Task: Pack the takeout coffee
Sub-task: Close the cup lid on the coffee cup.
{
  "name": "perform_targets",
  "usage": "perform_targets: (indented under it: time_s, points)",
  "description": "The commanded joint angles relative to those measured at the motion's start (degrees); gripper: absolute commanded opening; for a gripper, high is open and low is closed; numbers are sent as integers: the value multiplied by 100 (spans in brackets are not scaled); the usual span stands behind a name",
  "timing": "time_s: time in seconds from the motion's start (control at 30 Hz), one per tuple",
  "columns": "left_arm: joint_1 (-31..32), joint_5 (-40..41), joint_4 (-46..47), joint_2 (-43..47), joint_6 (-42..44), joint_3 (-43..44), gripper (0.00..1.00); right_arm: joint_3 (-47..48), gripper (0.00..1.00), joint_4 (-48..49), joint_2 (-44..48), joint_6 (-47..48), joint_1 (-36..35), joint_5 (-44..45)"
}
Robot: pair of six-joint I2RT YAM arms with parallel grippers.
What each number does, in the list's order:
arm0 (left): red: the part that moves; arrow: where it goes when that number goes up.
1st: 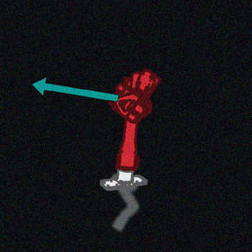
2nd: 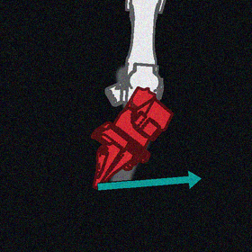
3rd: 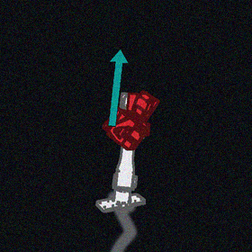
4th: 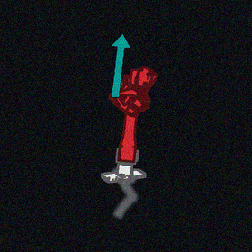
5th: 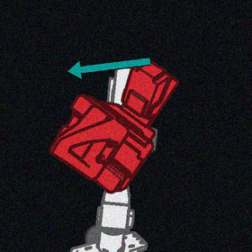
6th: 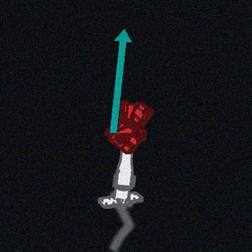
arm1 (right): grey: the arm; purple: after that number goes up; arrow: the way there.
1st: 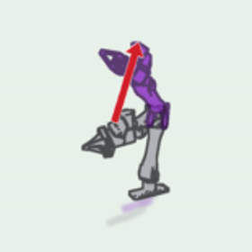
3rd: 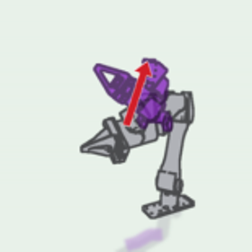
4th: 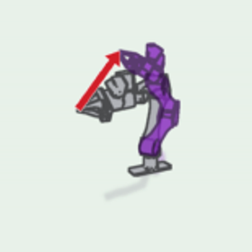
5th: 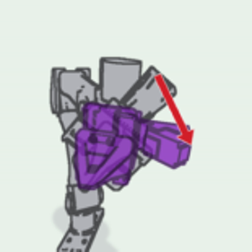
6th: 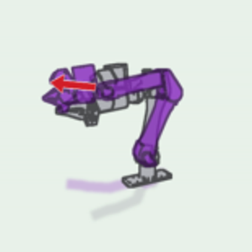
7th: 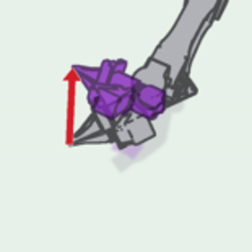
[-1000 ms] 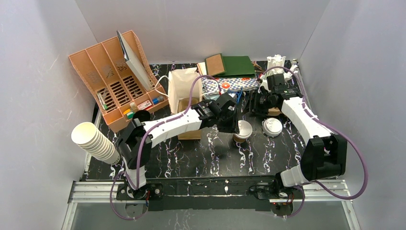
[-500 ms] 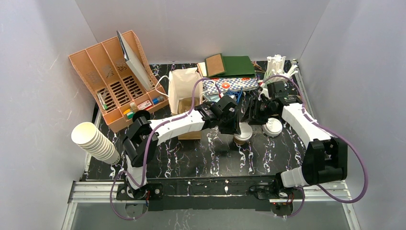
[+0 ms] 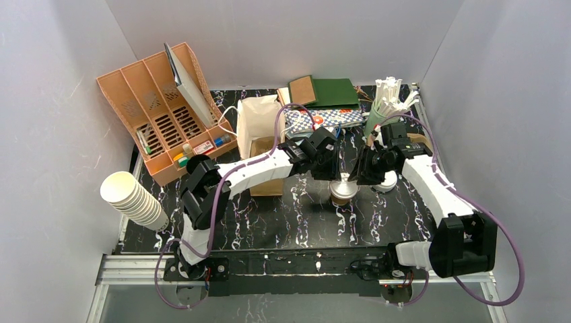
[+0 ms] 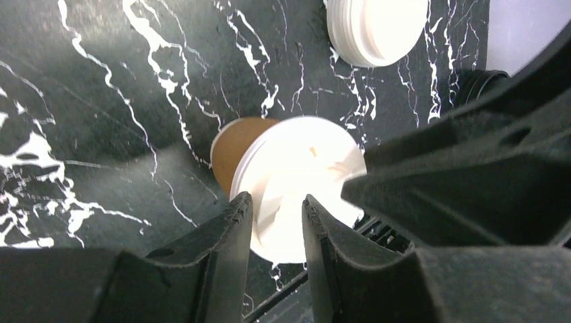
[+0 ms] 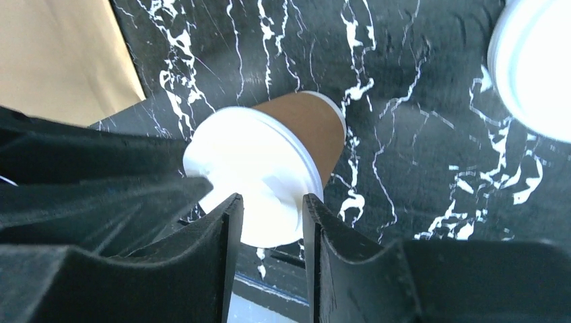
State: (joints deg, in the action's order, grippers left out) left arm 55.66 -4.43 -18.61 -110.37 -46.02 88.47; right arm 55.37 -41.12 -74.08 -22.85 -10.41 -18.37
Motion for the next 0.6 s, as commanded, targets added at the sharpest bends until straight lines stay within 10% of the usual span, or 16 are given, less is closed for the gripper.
perform_targets:
  time_s: [0.0, 0.57]
  points:
    - [-7, 255, -80, -148, 372, 336, 31, -92, 45, -531, 335, -347, -31, 244]
    - [30, 205, -645, 206, 758, 408, 33, 378, 41, -817, 426, 163, -44, 636]
